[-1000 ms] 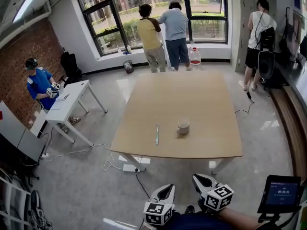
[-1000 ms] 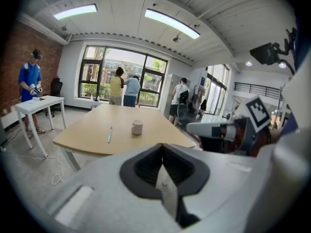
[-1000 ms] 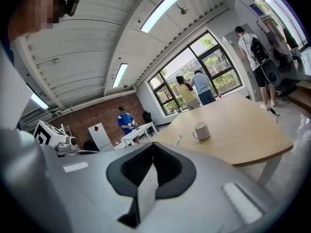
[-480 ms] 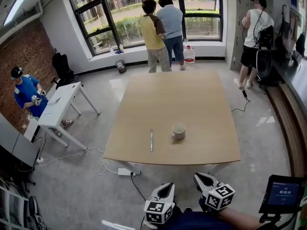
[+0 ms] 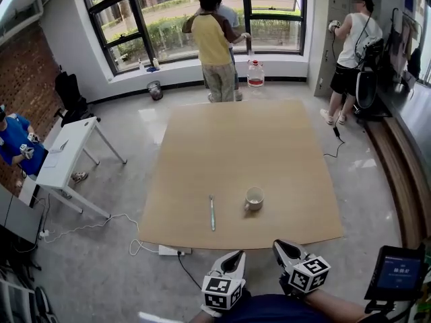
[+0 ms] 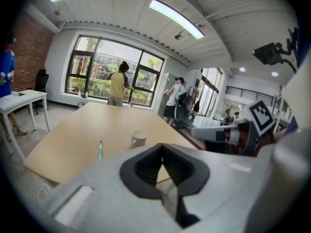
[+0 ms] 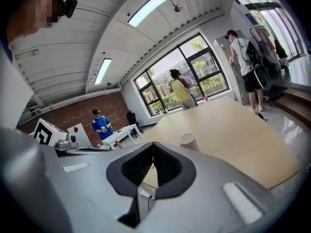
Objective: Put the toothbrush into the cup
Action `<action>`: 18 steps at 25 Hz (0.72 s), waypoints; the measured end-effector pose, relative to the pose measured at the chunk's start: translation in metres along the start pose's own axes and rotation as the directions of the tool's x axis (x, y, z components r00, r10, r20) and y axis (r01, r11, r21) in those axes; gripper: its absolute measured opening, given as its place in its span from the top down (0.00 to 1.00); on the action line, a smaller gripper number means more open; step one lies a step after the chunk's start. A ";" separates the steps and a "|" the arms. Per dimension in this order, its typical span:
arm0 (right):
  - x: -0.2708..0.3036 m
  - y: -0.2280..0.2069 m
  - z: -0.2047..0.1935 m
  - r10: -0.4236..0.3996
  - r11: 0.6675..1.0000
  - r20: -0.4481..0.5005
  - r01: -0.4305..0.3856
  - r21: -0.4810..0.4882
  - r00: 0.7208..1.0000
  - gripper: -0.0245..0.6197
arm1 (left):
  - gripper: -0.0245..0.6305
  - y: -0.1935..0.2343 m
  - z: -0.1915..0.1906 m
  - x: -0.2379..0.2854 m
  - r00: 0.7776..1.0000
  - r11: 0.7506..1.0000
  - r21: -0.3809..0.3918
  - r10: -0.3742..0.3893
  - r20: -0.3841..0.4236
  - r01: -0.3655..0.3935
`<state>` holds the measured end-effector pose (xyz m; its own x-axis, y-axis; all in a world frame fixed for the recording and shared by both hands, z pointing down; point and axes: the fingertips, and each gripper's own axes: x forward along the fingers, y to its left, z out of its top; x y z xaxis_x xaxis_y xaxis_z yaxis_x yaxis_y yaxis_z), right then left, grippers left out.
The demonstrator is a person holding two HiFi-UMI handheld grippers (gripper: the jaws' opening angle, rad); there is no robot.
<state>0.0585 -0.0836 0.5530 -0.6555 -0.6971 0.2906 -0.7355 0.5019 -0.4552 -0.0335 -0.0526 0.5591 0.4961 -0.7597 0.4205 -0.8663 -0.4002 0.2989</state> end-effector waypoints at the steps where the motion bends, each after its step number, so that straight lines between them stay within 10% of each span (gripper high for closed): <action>1: 0.008 -0.001 0.004 -0.007 1.000 -0.001 0.007 -0.002 1.000 0.94 | 0.95 0.008 0.005 0.004 1.000 1.000 -0.004 -0.002 0.003 0.002; 18: 0.105 -0.003 0.045 -0.114 0.993 -0.035 0.113 -0.016 0.993 0.94 | 0.90 0.147 0.025 0.066 0.998 0.997 -0.067 0.040 -0.051 -0.043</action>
<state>-0.0006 -0.1812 0.5472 -0.5733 -0.7312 0.3696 -0.8075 0.4281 -0.4058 -0.1294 -0.1745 0.6096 0.4634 -0.7479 0.4754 -0.8811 -0.3316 0.3371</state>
